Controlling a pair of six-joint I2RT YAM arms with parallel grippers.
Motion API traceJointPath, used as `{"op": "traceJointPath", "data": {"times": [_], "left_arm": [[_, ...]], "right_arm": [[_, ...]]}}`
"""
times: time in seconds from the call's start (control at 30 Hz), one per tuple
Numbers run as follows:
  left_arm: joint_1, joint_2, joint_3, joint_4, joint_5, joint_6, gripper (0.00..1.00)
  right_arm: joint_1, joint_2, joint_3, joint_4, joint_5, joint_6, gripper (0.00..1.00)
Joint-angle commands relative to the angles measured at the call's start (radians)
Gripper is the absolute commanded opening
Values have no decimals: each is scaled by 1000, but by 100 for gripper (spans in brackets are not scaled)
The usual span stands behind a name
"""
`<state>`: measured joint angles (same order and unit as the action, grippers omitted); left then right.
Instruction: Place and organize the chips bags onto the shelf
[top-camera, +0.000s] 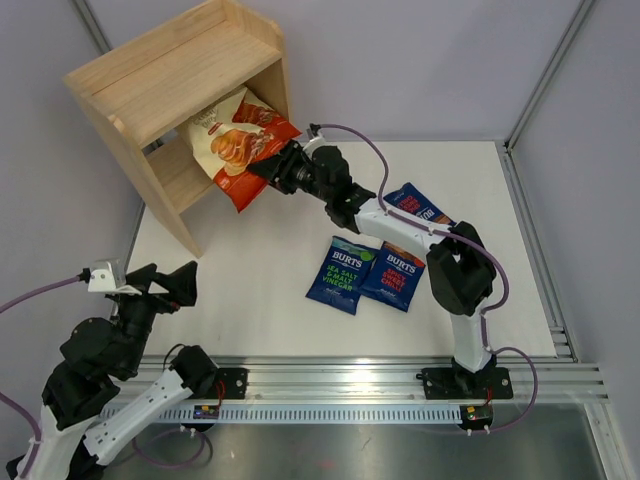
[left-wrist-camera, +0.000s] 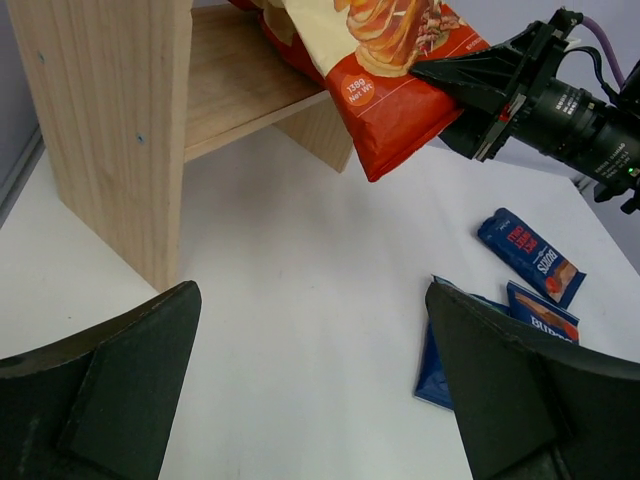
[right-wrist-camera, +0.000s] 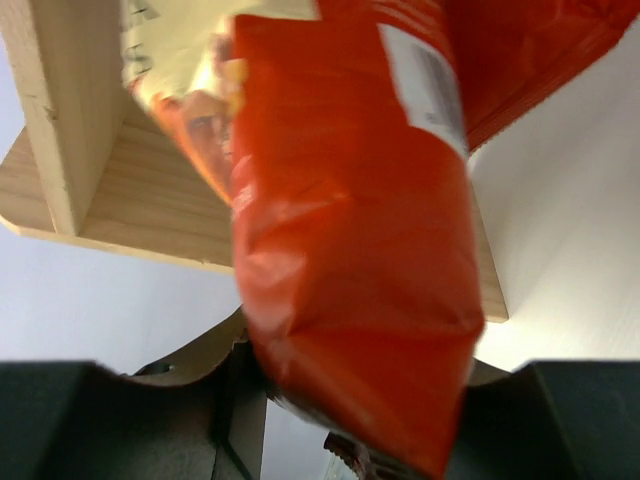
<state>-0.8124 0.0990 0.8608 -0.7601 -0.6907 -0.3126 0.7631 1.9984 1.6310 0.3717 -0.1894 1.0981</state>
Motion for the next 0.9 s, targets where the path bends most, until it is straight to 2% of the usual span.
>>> {"op": "traceJointPath", "data": {"times": [0.0, 0.17, 0.33, 0.53, 0.73, 0.87], "left_arm": [[44, -5, -17, 53, 45, 18, 99], [85, -4, -26, 74, 91, 27, 99], [140, 1, -32, 90, 166, 29, 99], [191, -2, -40, 104, 206, 32, 99], [200, -2, -42, 104, 206, 32, 99], [203, -4, -45, 105, 201, 33, 99]], "right_arm": [[36, -29, -14, 108, 65, 46, 4], [73, -30, -36, 133, 64, 36, 5], [90, 36, 111, 29, 28, -4, 6], [94, 184, 355, -114, -1, -17, 6], [102, 367, 683, -290, 4, -37, 7], [114, 488, 875, -335, 34, -33, 7]]}}
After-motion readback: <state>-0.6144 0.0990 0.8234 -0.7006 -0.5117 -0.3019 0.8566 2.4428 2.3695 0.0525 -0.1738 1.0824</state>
